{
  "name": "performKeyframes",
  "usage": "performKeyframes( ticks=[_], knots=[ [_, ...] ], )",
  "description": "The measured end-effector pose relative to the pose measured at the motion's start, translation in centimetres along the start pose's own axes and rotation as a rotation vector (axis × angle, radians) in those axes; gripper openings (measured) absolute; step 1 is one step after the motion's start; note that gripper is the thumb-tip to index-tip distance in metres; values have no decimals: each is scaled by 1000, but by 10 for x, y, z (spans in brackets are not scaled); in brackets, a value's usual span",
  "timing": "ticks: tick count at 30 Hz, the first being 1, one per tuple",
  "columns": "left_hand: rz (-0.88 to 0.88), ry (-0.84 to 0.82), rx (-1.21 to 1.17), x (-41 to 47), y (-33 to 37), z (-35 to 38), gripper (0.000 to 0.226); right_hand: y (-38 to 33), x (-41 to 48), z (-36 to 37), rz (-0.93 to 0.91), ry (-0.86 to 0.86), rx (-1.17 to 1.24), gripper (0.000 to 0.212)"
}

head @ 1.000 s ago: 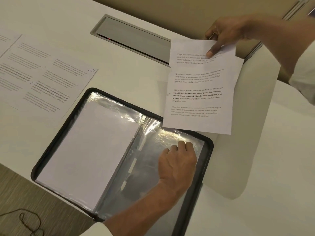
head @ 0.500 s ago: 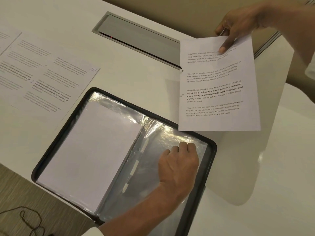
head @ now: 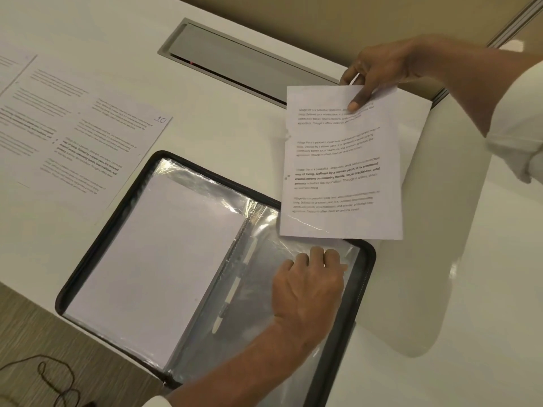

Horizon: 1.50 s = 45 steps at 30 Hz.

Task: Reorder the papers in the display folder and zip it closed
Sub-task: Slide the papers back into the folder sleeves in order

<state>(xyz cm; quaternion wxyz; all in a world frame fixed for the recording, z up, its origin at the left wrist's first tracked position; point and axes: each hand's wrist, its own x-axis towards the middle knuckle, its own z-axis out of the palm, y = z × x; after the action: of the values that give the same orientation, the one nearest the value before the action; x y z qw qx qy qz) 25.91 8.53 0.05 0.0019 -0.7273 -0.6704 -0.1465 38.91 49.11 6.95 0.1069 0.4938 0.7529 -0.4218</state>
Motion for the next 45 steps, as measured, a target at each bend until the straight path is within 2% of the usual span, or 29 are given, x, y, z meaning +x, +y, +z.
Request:
performKeyframes(
  ticks=[2, 5, 9, 12, 15, 18, 24, 28, 31, 36, 40, 45],
  knots=[
    [-16, 55, -20, 0, -1, 0, 49, -15, -4, 4, 109, -78, -17, 29],
    [-83, 51, -95, 4, -7, -3, 61, -17, 1, 13, 75, -55, -68, 29],
    [-310, -45, -268, 39, -42, -6, 50, -6, 11, 26, 96, -40, -22, 33],
    [-497, -41, -397, 82, -92, 2, 36, 4, 16, 38, 85, 17, 40, 32],
    [-547, -119, -517, 125, -141, 20, 41, 6, 19, 47, 74, 75, 71, 33],
    [-621, -260, -708, 156, -162, 27, 49, 3, 17, 49, 39, 120, 133, 33],
    [-608, -435, -900, 180, -172, 42, 64, -3, 6, 41, -6, 178, 285, 31],
    [-593, -543, -983, 182, -180, 49, 49, -3, -3, 49, 36, 187, 341, 39],
    [-565, -565, -997, 178, -183, 52, 41, -4, -10, 55, 93, 215, 372, 37],
    [-506, -568, -1017, 175, -189, 52, 40, 7, -33, 67, 214, 331, 619, 34],
    [-487, -566, -1097, 178, -190, 49, 40, 12, -59, 86, 356, 301, 682, 35],
    [-492, -596, -1147, 180, -188, 47, 39, 15, -91, 120, 481, 173, 649, 29]
  ],
)
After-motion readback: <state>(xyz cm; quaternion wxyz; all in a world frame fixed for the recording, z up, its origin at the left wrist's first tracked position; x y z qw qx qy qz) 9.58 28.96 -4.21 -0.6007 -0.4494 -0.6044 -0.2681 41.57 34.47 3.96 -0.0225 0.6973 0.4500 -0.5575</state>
